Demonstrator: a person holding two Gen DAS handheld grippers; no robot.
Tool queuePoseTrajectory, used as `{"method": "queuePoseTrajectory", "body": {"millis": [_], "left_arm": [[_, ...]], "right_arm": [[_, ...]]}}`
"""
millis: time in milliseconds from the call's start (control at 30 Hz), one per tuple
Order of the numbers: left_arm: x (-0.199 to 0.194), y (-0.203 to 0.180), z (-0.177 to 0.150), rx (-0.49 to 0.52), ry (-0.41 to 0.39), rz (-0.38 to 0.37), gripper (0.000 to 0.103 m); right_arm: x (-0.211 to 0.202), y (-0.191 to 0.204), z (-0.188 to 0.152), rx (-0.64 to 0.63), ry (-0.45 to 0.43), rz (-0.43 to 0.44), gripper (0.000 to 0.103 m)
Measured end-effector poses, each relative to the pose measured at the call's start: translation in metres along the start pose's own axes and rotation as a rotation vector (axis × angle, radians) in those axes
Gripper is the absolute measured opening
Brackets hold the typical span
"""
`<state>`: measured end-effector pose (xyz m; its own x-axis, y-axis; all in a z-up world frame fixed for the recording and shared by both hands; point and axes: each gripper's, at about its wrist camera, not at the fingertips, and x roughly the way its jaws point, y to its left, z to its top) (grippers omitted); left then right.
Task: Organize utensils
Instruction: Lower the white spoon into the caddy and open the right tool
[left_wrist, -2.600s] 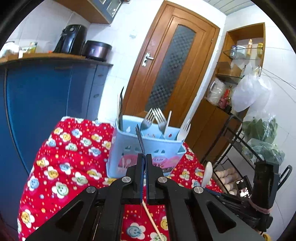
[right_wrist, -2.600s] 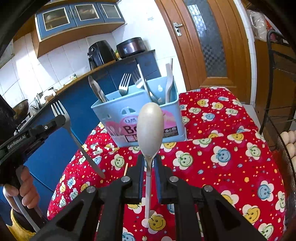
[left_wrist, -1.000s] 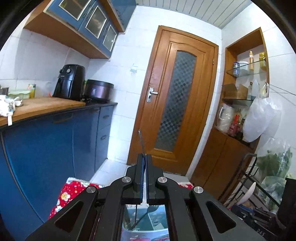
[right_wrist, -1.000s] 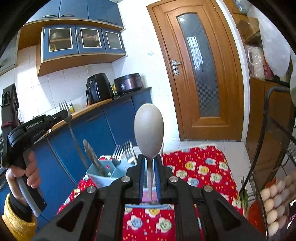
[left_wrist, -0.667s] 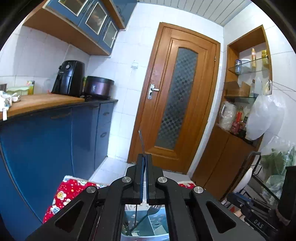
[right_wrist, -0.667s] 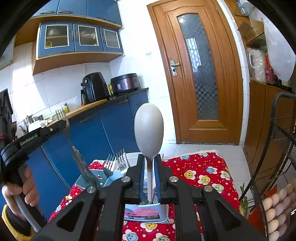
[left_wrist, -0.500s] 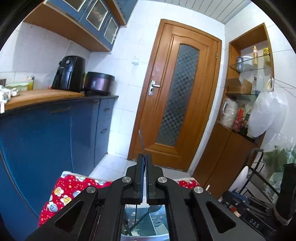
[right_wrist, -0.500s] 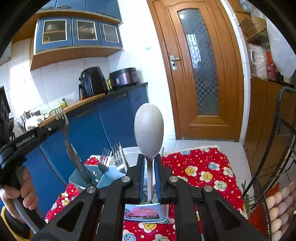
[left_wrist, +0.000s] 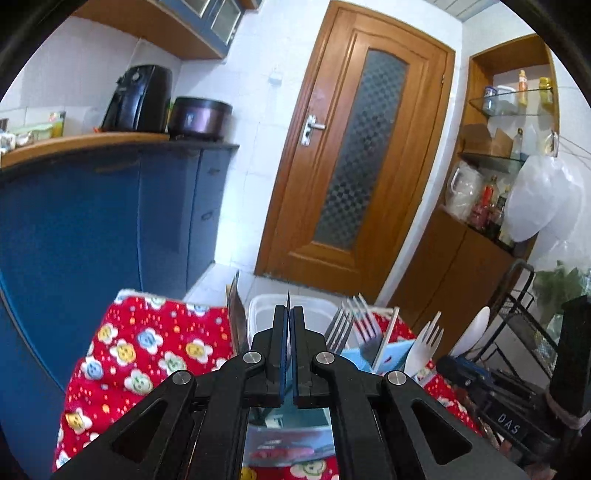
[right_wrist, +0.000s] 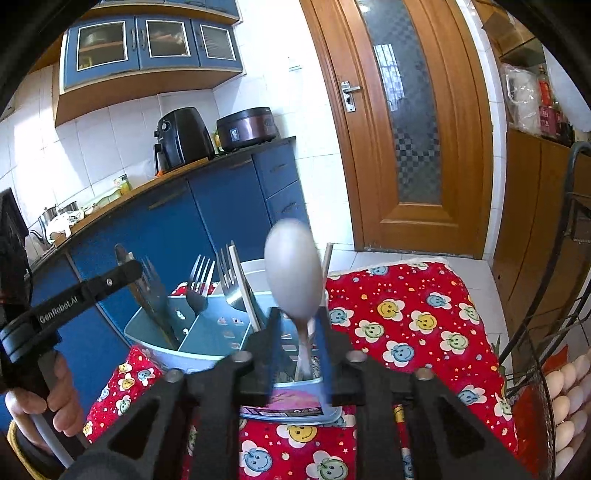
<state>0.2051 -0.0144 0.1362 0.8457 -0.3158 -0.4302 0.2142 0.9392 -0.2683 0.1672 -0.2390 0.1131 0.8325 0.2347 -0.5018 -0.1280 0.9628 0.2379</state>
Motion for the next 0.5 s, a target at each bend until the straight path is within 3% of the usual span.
{"method": "queuePoseTrajectory", "body": {"millis": [133,267,500], "left_arm": [[-0.004,-0.001,-0.004,0.003,0.02,0.006,0.01],[-0.012,0.001,-0.009,0.005,0.025,0.006,0.03],[-0.031,0.003,-0.016,0.012,0.034,0.014,0.033]], "right_arm": [[-0.006,0.001,0.001,0.006,-0.022,0.013,0.038],[-0.016,0.001,0.002,0.026,-0.043,0.022,0.041],[-0.034,0.01,-0.006,0.031,-0.041,0.031,0.041]]}}
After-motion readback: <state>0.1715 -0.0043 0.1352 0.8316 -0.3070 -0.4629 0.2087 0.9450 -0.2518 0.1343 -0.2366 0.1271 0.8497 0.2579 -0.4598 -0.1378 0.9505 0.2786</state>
